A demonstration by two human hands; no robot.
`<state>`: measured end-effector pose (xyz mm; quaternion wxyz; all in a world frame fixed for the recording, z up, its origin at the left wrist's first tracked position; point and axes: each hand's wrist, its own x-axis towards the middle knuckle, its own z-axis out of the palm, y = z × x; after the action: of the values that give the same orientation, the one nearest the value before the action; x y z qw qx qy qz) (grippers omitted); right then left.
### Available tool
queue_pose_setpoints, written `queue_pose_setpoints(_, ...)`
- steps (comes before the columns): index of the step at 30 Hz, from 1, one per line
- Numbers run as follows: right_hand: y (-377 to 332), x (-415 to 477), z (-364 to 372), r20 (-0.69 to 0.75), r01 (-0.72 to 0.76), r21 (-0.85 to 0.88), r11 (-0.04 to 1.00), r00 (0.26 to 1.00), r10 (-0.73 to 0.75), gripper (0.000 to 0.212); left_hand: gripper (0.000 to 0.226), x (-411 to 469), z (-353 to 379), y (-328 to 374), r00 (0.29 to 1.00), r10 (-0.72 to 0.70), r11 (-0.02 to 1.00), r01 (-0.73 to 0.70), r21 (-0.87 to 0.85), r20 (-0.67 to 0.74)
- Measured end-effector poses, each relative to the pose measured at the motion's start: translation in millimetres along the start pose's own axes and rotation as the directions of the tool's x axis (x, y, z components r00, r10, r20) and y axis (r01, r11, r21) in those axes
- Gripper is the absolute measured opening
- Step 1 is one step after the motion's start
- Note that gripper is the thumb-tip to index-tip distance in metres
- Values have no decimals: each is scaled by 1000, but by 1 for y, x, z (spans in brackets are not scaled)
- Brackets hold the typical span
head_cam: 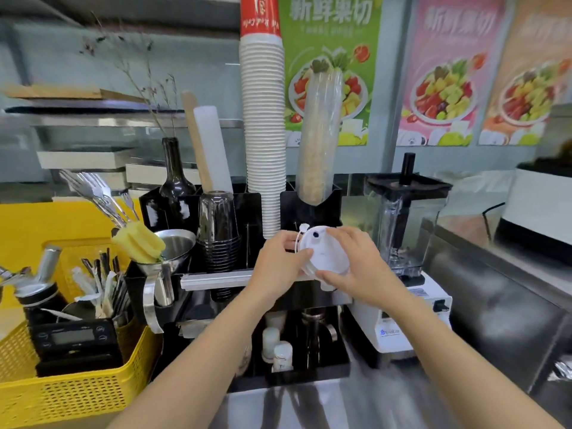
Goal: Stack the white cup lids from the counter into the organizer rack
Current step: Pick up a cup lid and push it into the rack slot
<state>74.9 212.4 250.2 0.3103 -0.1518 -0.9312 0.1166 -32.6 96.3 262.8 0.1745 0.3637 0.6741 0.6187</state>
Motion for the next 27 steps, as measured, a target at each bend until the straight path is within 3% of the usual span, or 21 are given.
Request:
queue_pose_setpoints(4,12,28,-18,35,-81,72,994,996,79,65,44,28,5,14,993,114,968,-103,229,-36)
queue_pose_setpoints(7,21,46,-19,82,-145,25,989,986,143,62,44,46,7,12,979,206,893,-187,410,-2)
queue_pose_setpoints(11,30,63,-5,122,-157,-163,974,976,178,62,37,65,10,-3,964,239,756,-259,602,115)
queue_pose_setpoints(15,41,70,11,202,-179,-204,962,954,221,58,37,77,14,-21,939,268,525,-329,785,214)
queue_pose_setpoints(21,53,81,25,365,-146,-338,930,890,273,55,32,91,17,-41,908,181,274,-415,868,377)
queue_pose_setpoints(27,51,95,29,603,-126,-332,935,734,313,39,37,101,20,-45,878,68,197,-478,856,474)
